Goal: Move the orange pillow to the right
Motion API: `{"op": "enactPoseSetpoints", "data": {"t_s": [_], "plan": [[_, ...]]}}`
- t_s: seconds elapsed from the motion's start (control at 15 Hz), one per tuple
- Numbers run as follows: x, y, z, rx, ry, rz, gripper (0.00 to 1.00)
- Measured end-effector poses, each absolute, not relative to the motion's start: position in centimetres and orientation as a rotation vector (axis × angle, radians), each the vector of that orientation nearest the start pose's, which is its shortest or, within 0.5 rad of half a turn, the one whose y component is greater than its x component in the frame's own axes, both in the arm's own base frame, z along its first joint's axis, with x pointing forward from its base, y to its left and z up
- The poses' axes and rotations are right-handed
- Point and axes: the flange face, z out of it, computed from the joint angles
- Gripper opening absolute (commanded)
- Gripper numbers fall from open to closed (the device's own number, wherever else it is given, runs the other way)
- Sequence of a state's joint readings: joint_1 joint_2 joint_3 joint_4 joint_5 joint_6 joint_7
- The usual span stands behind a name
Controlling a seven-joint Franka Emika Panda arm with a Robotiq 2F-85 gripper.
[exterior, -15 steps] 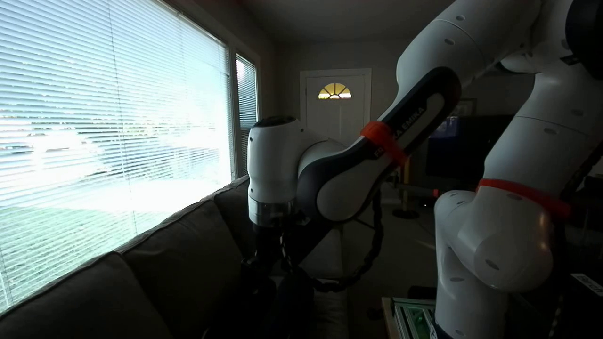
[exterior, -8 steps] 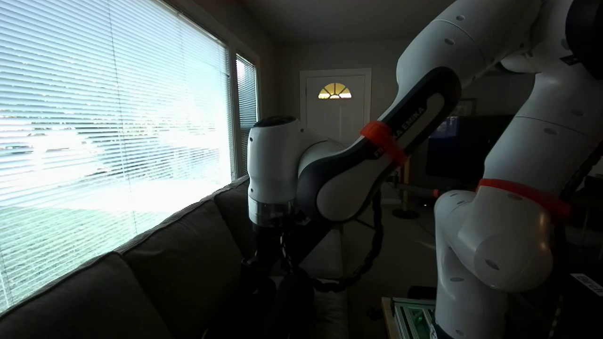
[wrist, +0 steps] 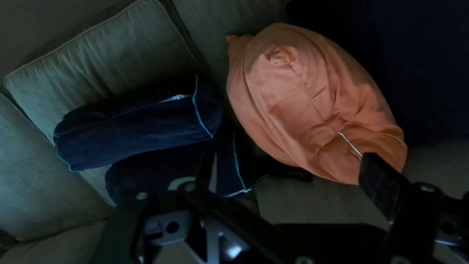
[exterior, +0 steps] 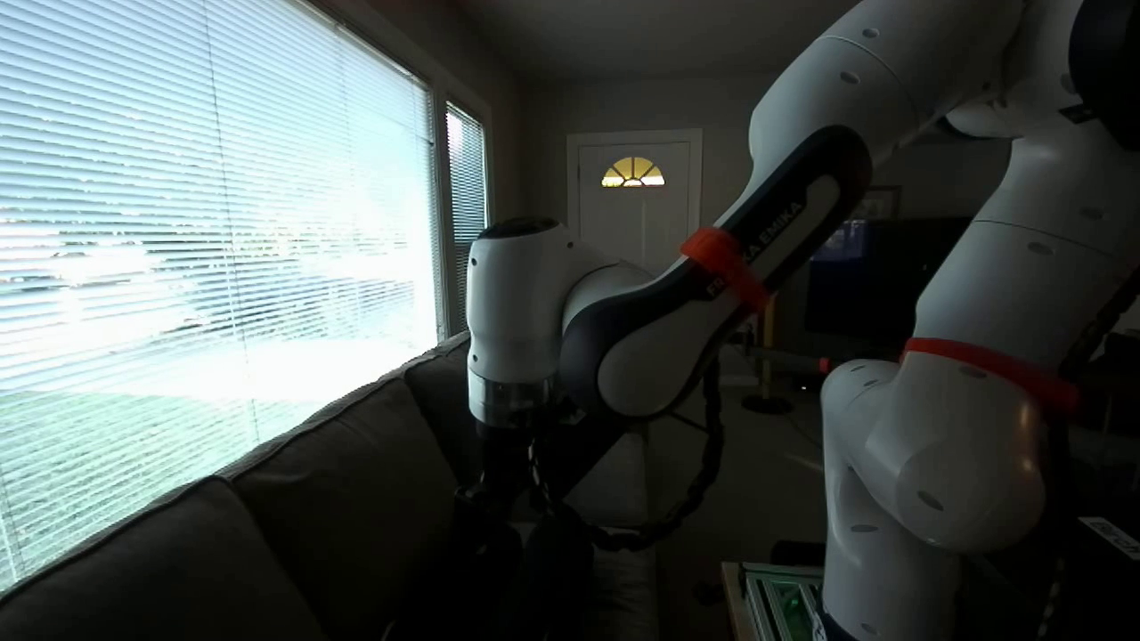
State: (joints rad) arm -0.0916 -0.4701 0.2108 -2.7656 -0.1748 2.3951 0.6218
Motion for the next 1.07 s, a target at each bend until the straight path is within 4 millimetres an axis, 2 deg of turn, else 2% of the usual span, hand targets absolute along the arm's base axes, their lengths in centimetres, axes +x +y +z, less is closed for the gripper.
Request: {"op": "enactPoseSetpoints", "data": {"t_s": [0.2, 0.33, 0.67, 0.87, 1.07], "plan": [[37.3, 3.3, 35.8, -3.219, 0.686, -0.272, 1.0], [37.9, 2.6, 35.0, -3.169, 0.736, -0.271, 1.0], [38.3, -0.2, 30.4, -3.061, 0.847, -0.069, 1.0], [39.0, -1.7, 28.1, -3.058, 0.738, -0.088, 1.0], [39.8, -2.1, 25.8, -3.087, 0.543, -0.162, 1.0]]}}
